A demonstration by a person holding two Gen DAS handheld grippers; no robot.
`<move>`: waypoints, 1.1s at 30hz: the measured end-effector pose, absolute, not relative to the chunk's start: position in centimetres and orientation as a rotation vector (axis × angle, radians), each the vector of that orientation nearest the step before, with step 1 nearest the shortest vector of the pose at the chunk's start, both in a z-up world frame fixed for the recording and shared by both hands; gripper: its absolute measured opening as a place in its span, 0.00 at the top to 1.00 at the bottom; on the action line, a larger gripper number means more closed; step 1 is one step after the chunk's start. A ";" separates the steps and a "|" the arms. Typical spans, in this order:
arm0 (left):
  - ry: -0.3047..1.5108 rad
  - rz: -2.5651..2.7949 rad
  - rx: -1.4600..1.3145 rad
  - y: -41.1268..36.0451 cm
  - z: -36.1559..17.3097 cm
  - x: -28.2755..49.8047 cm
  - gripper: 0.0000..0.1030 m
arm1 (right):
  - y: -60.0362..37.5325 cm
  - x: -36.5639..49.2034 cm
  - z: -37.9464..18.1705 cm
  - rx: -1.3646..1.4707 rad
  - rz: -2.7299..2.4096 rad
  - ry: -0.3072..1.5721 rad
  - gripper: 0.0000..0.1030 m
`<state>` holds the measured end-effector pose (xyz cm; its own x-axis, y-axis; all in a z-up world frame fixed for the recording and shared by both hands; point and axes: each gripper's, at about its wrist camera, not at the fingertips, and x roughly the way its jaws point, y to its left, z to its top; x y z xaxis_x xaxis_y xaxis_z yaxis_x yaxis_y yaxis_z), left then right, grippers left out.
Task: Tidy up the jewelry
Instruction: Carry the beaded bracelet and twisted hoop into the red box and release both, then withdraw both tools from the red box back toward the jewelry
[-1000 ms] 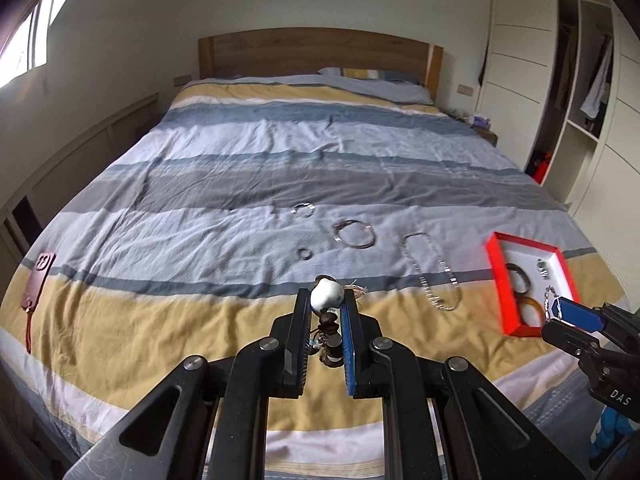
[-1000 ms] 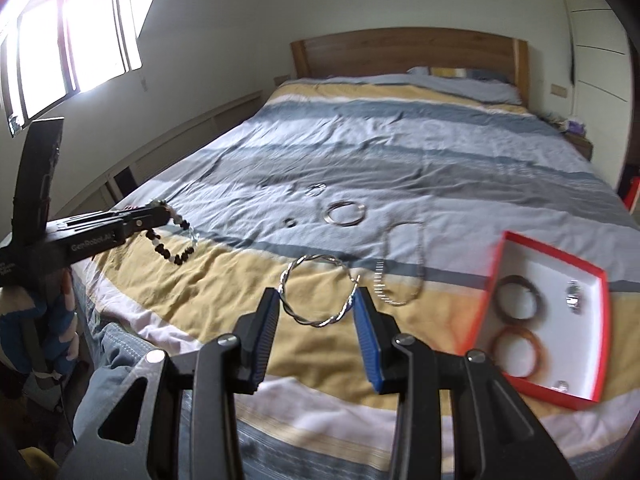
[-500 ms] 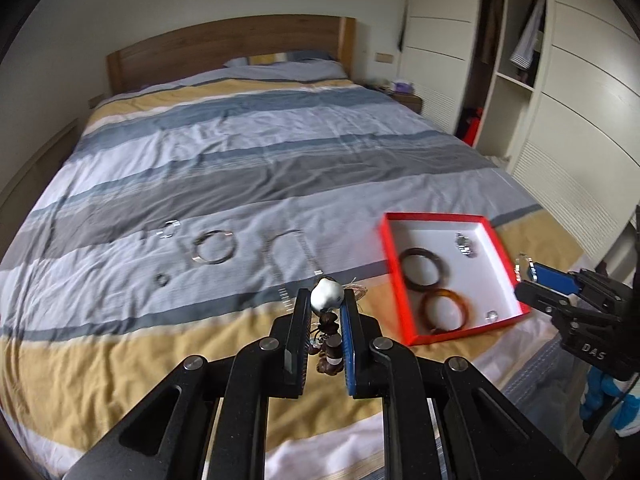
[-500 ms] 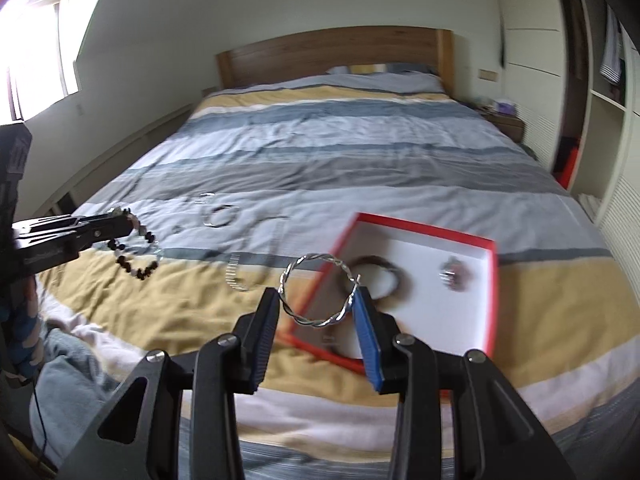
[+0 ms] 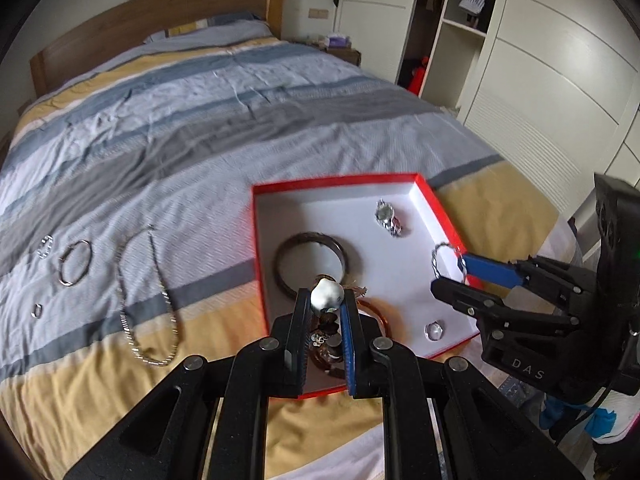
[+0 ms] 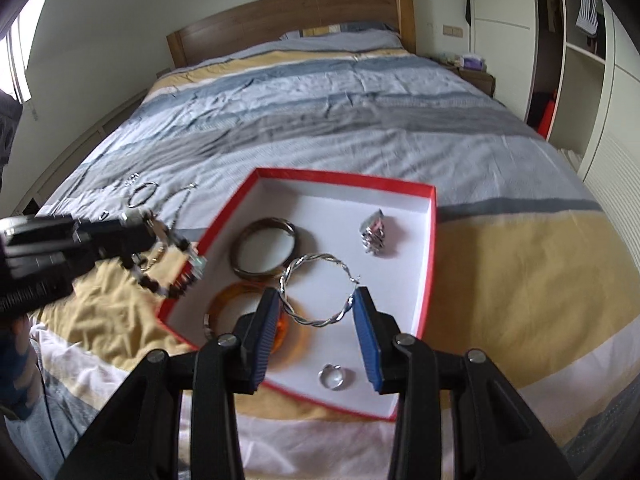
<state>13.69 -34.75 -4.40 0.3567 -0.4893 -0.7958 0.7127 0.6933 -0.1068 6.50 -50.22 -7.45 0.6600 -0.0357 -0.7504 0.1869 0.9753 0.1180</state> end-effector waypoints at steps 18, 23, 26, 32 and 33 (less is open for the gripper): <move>1.060 -0.754 0.320 -35.6 -11.9 15.3 0.85 | -50.5 9.3 -12.3 0.127 -0.093 0.974 0.64; 1.066 -0.766 0.321 -35.4 -11.7 15.2 0.83 | -50.6 9.1 -12.3 0.110 -0.112 0.981 0.64; 1.066 -0.779 0.317 -35.3 -11.3 14.7 0.74 | -50.7 8.8 -12.0 0.119 -0.120 0.980 0.64; 1.031 -0.787 0.323 -34.8 -9.5 13.4 0.50 | -50.8 7.3 -11.0 0.131 -0.150 0.969 0.63; 1.028 -0.785 0.317 -34.5 -9.1 13.3 0.50 | -50.9 6.8 -10.6 0.139 -0.156 0.959 0.63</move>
<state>13.27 -34.46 -9.08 0.2804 -0.4326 -0.8569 0.7131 0.6915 -0.1158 6.81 -50.85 -10.63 0.5644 -0.0709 -0.8225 0.1937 0.9799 0.0485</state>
